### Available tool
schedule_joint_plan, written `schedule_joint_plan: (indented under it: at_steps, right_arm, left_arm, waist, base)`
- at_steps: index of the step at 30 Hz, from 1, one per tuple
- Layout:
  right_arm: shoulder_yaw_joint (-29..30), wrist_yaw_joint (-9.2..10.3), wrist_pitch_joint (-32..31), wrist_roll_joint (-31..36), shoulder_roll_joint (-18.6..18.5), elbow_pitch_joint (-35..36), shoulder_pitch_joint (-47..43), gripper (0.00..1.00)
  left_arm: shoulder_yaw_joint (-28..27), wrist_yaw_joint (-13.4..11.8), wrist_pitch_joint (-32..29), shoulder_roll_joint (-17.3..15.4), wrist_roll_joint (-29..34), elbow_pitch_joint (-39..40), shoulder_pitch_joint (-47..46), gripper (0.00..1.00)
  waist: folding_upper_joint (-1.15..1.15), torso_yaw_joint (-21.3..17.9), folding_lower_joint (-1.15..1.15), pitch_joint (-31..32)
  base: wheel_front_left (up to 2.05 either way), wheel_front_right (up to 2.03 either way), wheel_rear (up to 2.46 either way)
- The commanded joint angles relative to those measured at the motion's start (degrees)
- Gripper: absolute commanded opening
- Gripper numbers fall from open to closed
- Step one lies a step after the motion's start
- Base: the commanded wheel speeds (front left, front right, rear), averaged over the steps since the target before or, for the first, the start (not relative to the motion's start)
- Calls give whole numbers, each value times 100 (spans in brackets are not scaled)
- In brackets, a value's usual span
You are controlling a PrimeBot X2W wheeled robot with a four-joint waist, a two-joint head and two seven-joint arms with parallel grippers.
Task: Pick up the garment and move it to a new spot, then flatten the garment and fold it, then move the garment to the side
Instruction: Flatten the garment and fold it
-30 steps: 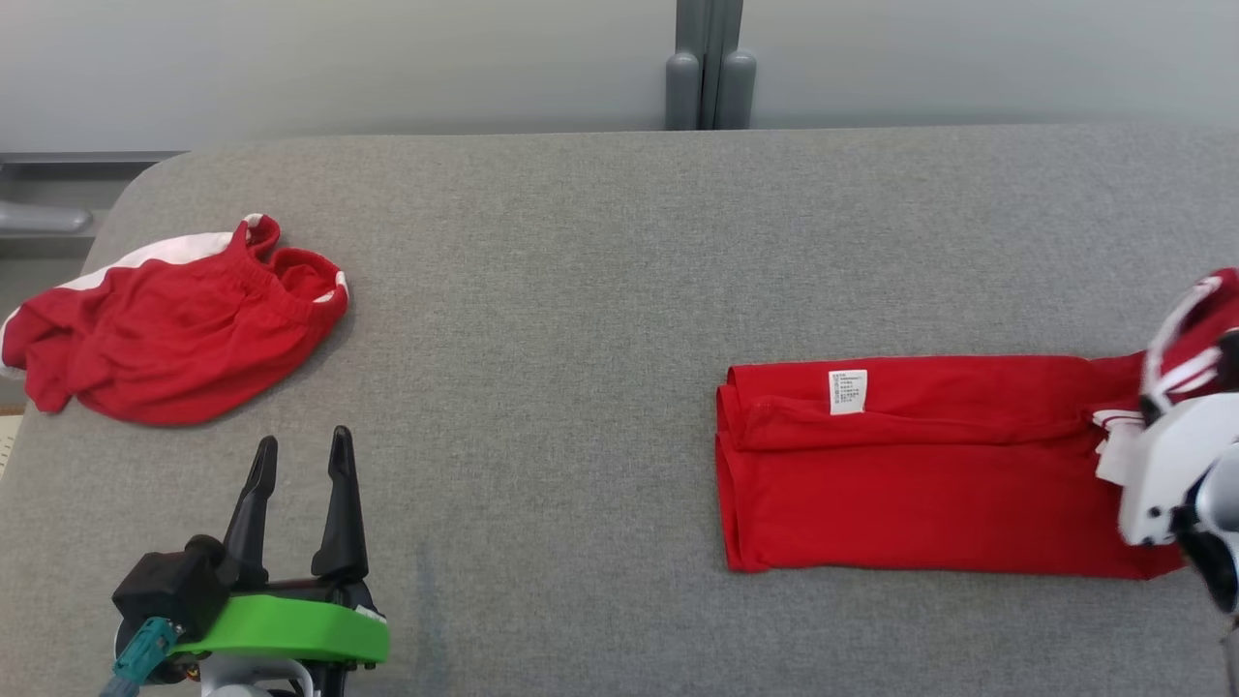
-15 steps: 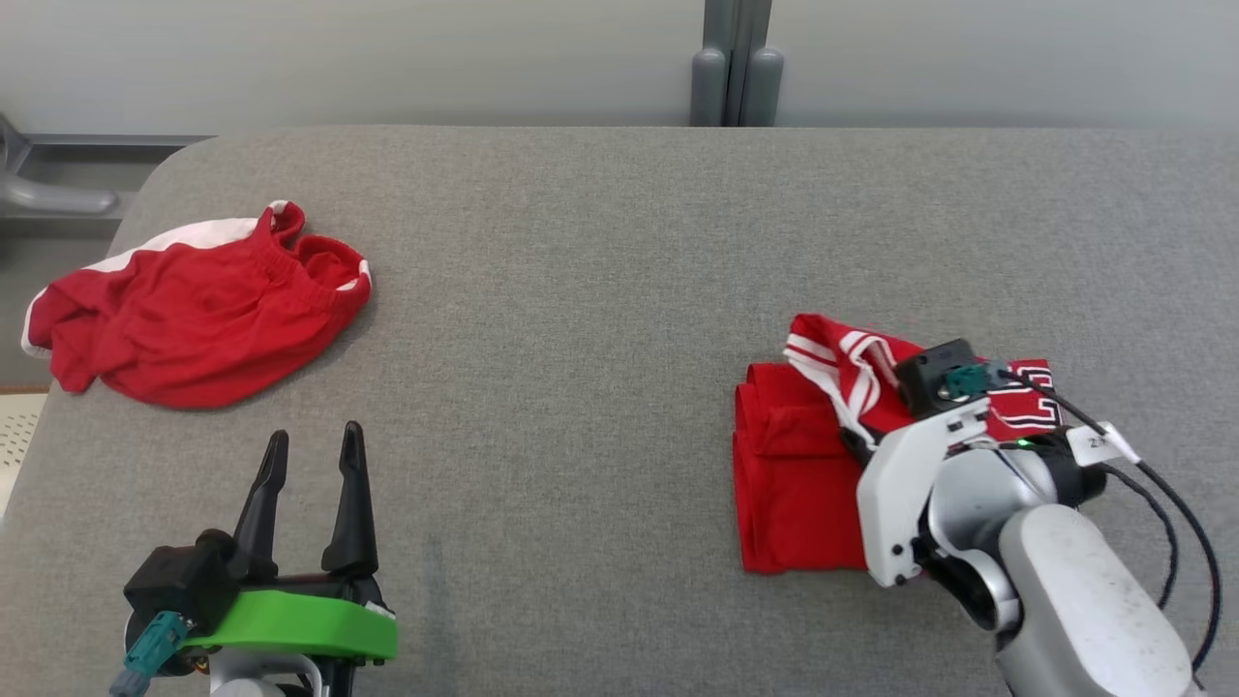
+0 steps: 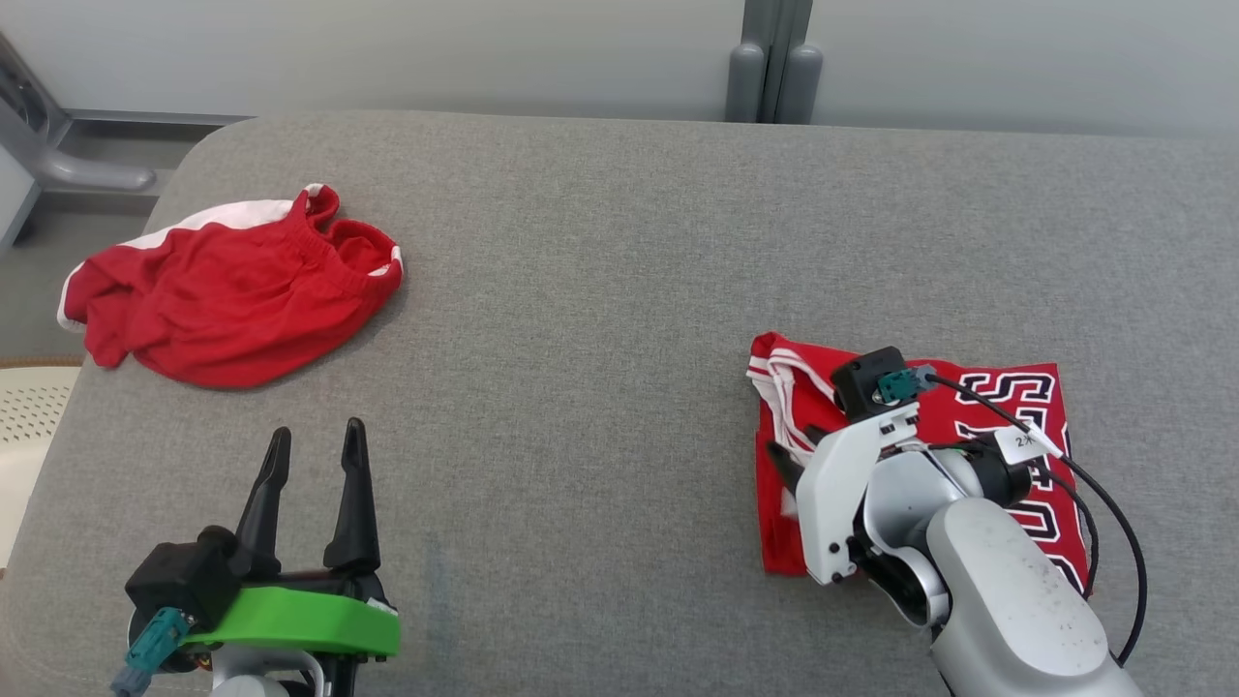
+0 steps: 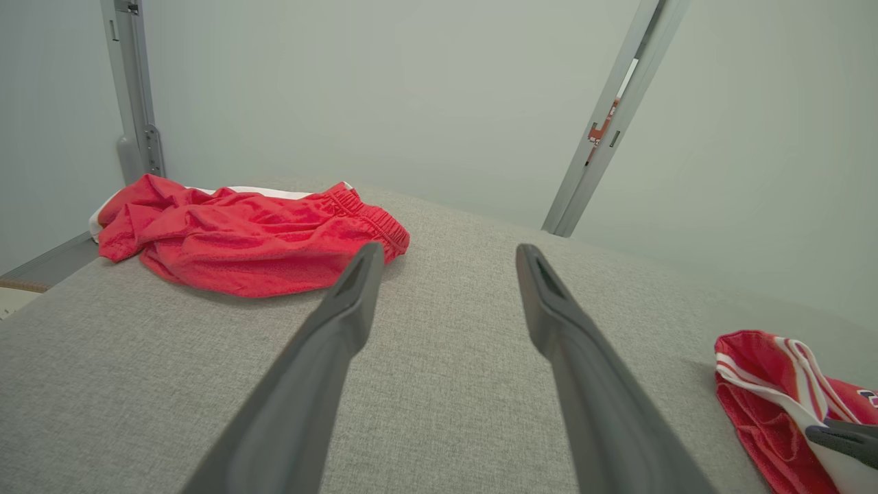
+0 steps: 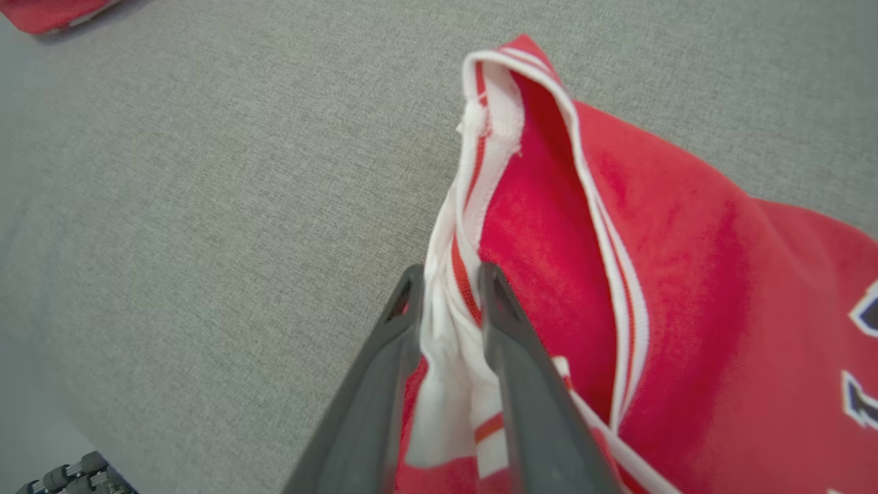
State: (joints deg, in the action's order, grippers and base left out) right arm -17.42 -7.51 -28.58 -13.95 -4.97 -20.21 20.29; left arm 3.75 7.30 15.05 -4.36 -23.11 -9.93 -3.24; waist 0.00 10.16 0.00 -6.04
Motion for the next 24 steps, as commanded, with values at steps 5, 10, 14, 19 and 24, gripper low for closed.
schedule_joint_plan:
  at_steps: [5, 10, 14, 19, 24]
  right_arm:
    - [-55, 5, 273, -499, 104, 168, 129, 100]
    - [36, 5, 706, -940, 138, 700, 173, 100]
    - [344, 5, 1126, -771, -33, 1106, 54, 100]
    - [1006, 5, 1760, -72, -260, 1443, -320, 100]
    - [1691, 4, 2390, 692, -367, 1550, -838, 100]
  left_arm:
    - [-60, 25, 15, 12, 7, -3, -27, 100]
    - [-72, 25, 15, 20, 31, -5, 2, 100]
    - [-52, 25, 15, 18, 32, -24, 35, 100]
    - [-32, 25, 15, 21, 45, -11, 114, 100]
    - [31, 25, 15, 29, 68, 10, 199, 100]
  waist:
    - [0, -24, 0, -12]
    - [0, -88, 0, 22]
    - [0, -126, 0, 89]
    - [0, -170, 0, 188]
    - [0, -208, 0, 244]
  base:
    - [0, 0, 0]
    - [0, 0, 0]
    - [0, 0, 0]
    - [0, 0, 0]
    - [0, 0, 0]
